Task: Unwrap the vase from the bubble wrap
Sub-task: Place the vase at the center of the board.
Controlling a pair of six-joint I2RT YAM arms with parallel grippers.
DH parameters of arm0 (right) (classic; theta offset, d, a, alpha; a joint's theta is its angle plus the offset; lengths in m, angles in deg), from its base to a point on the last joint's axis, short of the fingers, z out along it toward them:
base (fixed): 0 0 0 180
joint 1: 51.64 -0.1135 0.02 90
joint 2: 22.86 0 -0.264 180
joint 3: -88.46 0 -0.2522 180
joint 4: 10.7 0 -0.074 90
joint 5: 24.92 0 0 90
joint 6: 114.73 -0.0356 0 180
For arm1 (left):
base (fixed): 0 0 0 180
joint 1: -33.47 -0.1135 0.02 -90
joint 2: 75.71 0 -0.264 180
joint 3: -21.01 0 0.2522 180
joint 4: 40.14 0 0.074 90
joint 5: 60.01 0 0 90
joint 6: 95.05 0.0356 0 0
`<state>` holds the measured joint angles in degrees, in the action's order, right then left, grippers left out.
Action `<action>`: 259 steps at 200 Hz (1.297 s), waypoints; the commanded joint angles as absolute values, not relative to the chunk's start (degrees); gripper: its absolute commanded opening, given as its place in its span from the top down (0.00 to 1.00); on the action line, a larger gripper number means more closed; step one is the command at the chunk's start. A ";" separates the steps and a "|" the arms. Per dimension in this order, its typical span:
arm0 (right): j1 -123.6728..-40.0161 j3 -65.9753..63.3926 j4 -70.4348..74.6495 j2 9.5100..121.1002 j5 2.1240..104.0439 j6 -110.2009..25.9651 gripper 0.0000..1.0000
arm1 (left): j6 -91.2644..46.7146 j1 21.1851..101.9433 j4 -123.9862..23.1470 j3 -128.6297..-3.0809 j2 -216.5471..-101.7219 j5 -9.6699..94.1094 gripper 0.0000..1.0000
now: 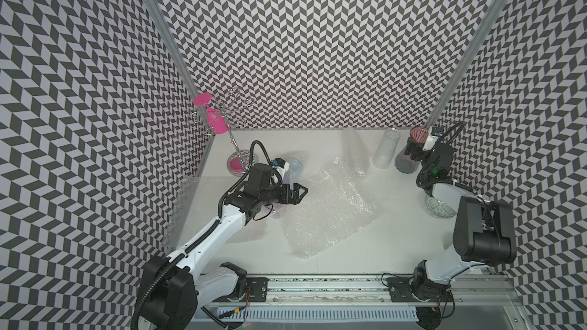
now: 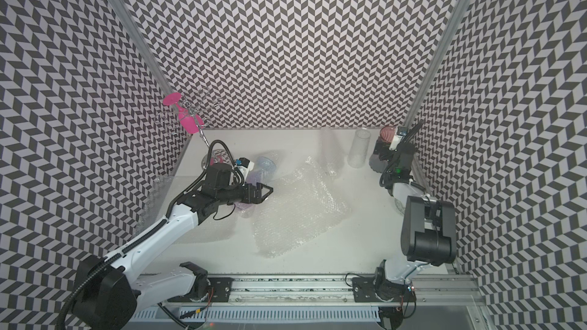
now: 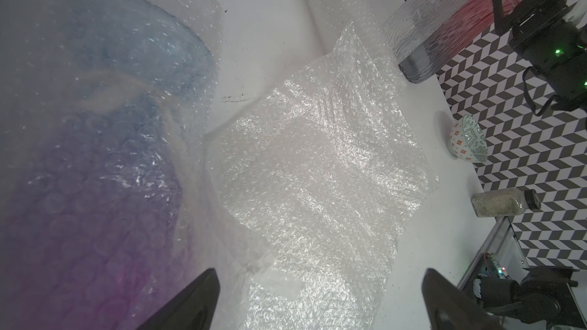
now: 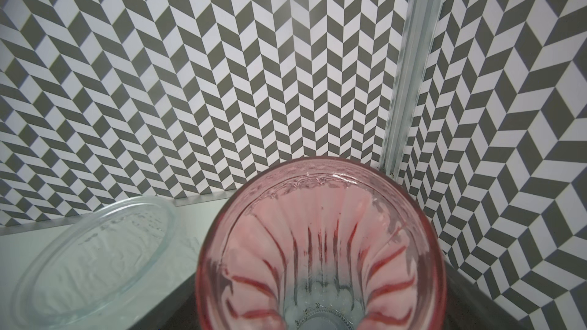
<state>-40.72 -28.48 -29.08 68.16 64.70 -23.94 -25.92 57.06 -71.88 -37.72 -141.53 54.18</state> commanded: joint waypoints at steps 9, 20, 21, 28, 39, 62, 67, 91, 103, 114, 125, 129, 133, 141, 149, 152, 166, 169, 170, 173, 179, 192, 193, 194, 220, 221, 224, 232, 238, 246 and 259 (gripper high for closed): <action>-40.94 -31.02 -29.70 63.82 66.05 -24.95 0.01 | -24.53 56.77 -73.22 -37.53 -139.72 55.46 0.00; -40.92 -31.99 -28.93 62.96 66.26 -25.06 0.01 | -24.30 56.83 -73.89 -37.81 -139.55 55.42 0.00; -40.92 -32.08 -28.84 62.85 66.29 -25.07 0.01 | -24.26 56.88 -73.96 -37.83 -139.53 55.45 0.00; -40.92 -32.62 -28.23 62.20 66.29 -25.08 0.01 | -24.21 56.88 -74.39 -37.94 -139.52 55.26 0.01; -40.92 -33.50 -27.39 61.11 66.30 -25.15 0.01 | -24.23 56.87 -74.96 -38.01 -139.45 54.88 0.00; -41.05 -35.42 -25.85 58.28 66.57 -25.74 0.01 | -24.83 56.87 -75.57 -37.76 -139.31 53.75 0.00; -41.01 -35.73 -25.42 57.76 66.59 -25.87 0.01 | -24.96 56.91 -75.61 -37.60 -139.30 53.60 0.00; -41.04 -36.47 -22.47 56.19 67.07 -26.18 0.01 | -25.27 56.92 -76.18 -37.40 -139.21 52.78 0.00; -41.29 -36.72 -21.02 55.16 66.71 -26.32 0.01 | -25.18 56.90 -76.51 -37.31 -139.09 52.25 0.00; -41.82 -37.15 -19.98 53.84 66.57 -26.32 0.01 | -25.10 56.83 -77.05 -37.33 -139.07 51.74 0.00; -42.89 -37.30 -18.28 52.35 67.33 -26.14 0.01 | -25.09 56.76 -77.35 -36.95 -138.99 51.51 0.00; -43.38 -37.22 -17.29 51.90 67.78 -26.18 0.01 | -25.10 56.76 -77.28 -36.67 -138.94 51.51 0.00; -43.95 -37.06 -16.15 51.50 68.28 -26.23 0.01 | -25.17 56.76 -77.28 -36.30 -138.92 51.50 0.00; -45.39 -36.71 -13.53 50.64 69.59 -26.58 0.01 | -25.35 56.77 -77.36 -35.60 -138.99 51.33 0.00; -46.99 -36.36 -10.66 49.82 71.06 -27.05 0.01 | -25.66 56.84 -77.71 -34.92 -139.07 50.59 0.00; -47.72 -36.18 -9.49 49.45 71.78 -27.22 0.01 | -25.77 56.82 -77.88 -34.67 -139.14 50.19 0.00; -51.36 -35.95 -4.46 47.08 74.47 -29.17 0.01 | -25.88 56.90 -79.22 -33.79 -139.17 48.16 0.00; -52.12 -35.95 -3.55 46.44 74.57 -29.47 0.00 | -25.93 56.93 -79.41 -33.61 -139.04 47.84 0.01; -52.41 -35.99 -3.28 46.24 74.71 -29.56 0.00 | -26.08 56.93 -79.53 -33.53 -139.01 47.75 0.01; -53.35 -36.07 -2.47 45.48 75.12 -29.79 0.00 | -26.22 56.89 -79.65 -33.34 -138.80 47.51 0.01; -55.45 -36.20 -0.76 44.08 76.55 -30.43 0.00 | -26.51 56.94 -79.30 -32.79 -138.30 47.46 0.01; -60.08 -36.25 2.61 40.64 79.08 -31.71 0.00 | -26.61 57.79 -78.99 -32.54 -136.83 46.61 0.01; -60.52 -36.23 2.83 40.40 79.33 -31.83 0.00 | -26.60 57.80 -79.02 -32.55 -136.76 46.52 0.01; -60.87 -36.22 3.08 40.19 79.46 -31.93 0.00 | -26.59 57.85 -79.03 -32.56 -136.69 46.43 0.01; -68.67 -34.45 10.88 34.90 82.42 -35.55 0.01 | -27.22 58.91 -79.39 -32.43 -134.66 45.67 0.02; -68.99 -34.36 11.10 34.76 82.45 -35.68 0.01 | -27.26 58.93 -79.39 -32.41 -134.58 45.65 0.02; -69.70 -34.22 11.81 34.33 82.50 -36.09 0.01 | -27.29 59.07 -79.35 -32.40 -134.37 45.41 0.02; -71.68 -33.89 13.45 33.22 82.61 -37.17 0.01 | -27.29 59.38 -79.22 -32.22 -134.00 45.10 0.02; -73.12 -33.76 14.38 32.44 82.58 -37.97 0.02 | -27.29 59.57 -79.34 -32.13 -133.89 44.93 0.02; -74.89 -33.68 15.31 31.71 82.58 -39.18 0.02 | -29.09 59.77 -79.81 -32.28 -133.97 44.88 0.02; -77.06 -33.88 15.64 31.03 81.42 -40.33 0.02 | -30.11 60.82 -80.18 -32.34 -133.69 44.62 0.03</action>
<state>-73.79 -35.04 11.59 32.78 80.02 -35.80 -27.56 59.40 -78.79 -32.54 -134.49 46.33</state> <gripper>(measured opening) 0.985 0.977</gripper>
